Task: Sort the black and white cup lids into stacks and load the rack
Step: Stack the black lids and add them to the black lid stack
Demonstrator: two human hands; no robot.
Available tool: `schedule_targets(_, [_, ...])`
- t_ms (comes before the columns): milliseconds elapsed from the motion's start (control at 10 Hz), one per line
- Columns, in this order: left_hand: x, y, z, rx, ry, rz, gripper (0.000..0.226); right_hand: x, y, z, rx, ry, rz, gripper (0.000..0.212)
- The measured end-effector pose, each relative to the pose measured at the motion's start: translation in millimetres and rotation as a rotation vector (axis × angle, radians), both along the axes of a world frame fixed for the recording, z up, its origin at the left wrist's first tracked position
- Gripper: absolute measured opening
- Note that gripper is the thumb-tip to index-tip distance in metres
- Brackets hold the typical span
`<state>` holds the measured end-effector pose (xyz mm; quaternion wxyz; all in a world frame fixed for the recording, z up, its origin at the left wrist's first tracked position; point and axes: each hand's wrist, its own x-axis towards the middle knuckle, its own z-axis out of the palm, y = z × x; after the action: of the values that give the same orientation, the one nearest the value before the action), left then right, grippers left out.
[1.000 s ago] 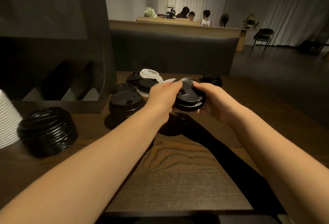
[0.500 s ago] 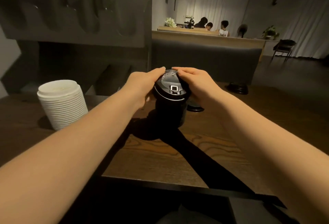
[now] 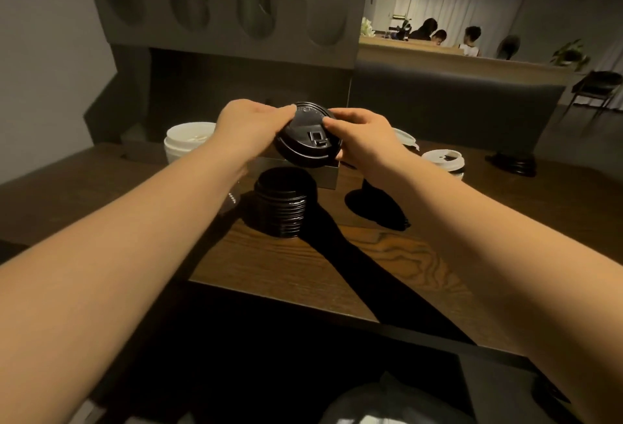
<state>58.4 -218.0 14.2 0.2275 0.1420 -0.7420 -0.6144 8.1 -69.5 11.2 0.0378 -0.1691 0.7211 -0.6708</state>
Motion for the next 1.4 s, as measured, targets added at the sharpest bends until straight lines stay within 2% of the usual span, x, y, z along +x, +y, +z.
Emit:
schedule_targets(300, [-1, -21, -18, -0.211, -0.128, -0.015, 0.030, -9, -24, -15, 0.024, -0.018, -0.084, 0.028])
schedule_targets(500, [-3, -30, -28, -0.140, -0.164, 0.002, 0.040, -9, -31, -24, 0.100, -0.033, -0.062, 0.014])
schedule_targets(600, [-4, -31, -27, -0.081, -0.158, 0.035, 0.043, -10, -33, -24, 0.075, -0.046, -0.054, 0.015])
schedule_targets(700, [-5, -32, -28, -0.075, -0.182, 0.016, 0.050, -9, -34, -23, 0.060, -0.086, -0.078, 0.005])
schedule_targets(900, [4, -27, -42, 0.023, -0.223, -0.124, 0.040, -21, -25, -20, -0.062, -0.294, -0.212, 0.014])
schedule_targets(1000, [9, -23, -63, -0.073, -0.246, -0.257, 0.073, -24, -15, -25, -0.082, -0.323, -0.212, 0.037])
schedule_targets(1100, [13, -22, -81, -0.137, -0.205, -0.362, 0.065, -22, -9, -28, -0.068, -0.339, -0.180, 0.041])
schedule_targets(1200, [15, -18, -85, -0.256, -0.141, -0.380, 0.062, -26, -5, -25, -0.079, -0.363, -0.171, 0.034])
schedule_targets(1300, [12, -14, -94, -0.332, -0.099, -0.362, 0.075, -20, -4, -14, -0.184, -0.417, -0.106, 0.010])
schedule_targets(1400, [10, -10, -89, -0.275, -0.134, -0.290, 0.069, -16, 0, -9, -0.232, -0.410, -0.059, 0.015])
